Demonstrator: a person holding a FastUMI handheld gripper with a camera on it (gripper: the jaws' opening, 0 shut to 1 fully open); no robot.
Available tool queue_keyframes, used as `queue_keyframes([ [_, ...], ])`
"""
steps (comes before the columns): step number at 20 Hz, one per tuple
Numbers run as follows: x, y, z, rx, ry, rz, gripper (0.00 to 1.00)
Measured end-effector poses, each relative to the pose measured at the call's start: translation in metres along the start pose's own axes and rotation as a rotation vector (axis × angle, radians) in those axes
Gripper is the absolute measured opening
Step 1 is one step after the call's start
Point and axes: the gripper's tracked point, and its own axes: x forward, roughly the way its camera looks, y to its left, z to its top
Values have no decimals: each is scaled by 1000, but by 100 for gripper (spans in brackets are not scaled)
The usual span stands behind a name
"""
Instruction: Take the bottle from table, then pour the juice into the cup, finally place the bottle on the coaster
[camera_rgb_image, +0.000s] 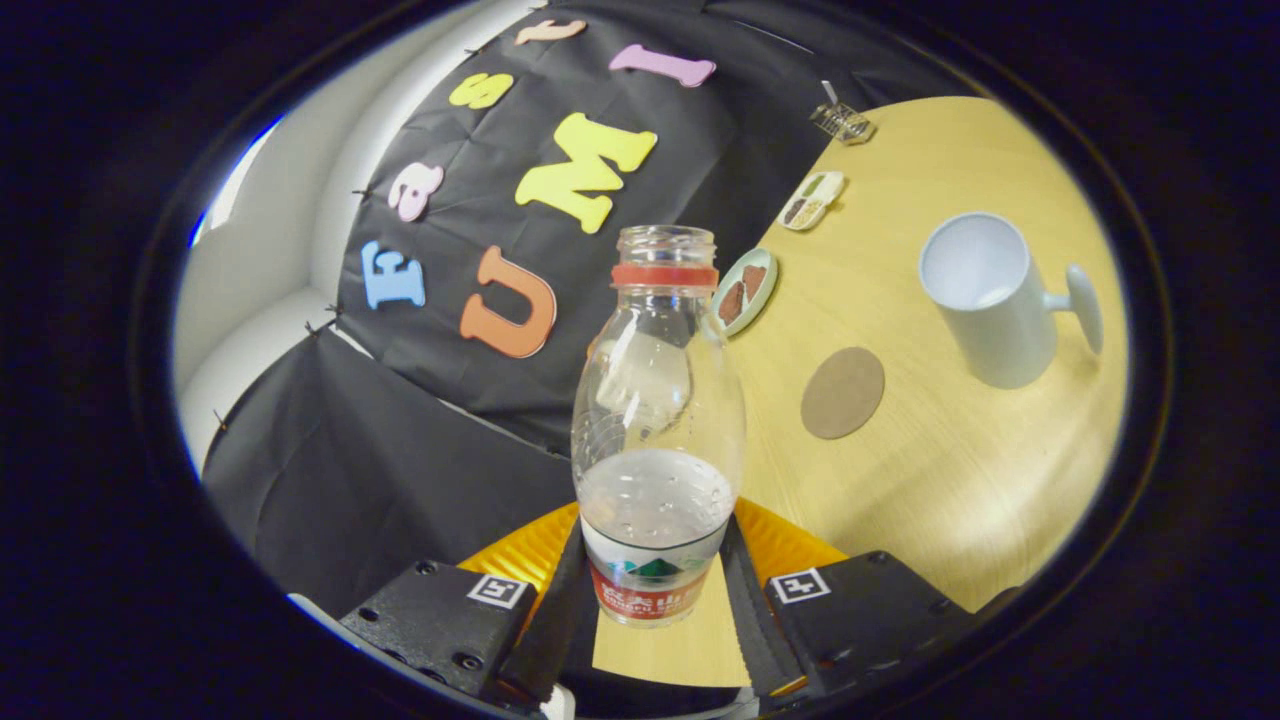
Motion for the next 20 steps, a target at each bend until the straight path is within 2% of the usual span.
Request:
queue_keyframes([
  [5,4,7,4,164,-5,48,73],
  [11,4,8,17,247,-28,72,73],
  [20,8,7,40,461,-85,107,73],
])
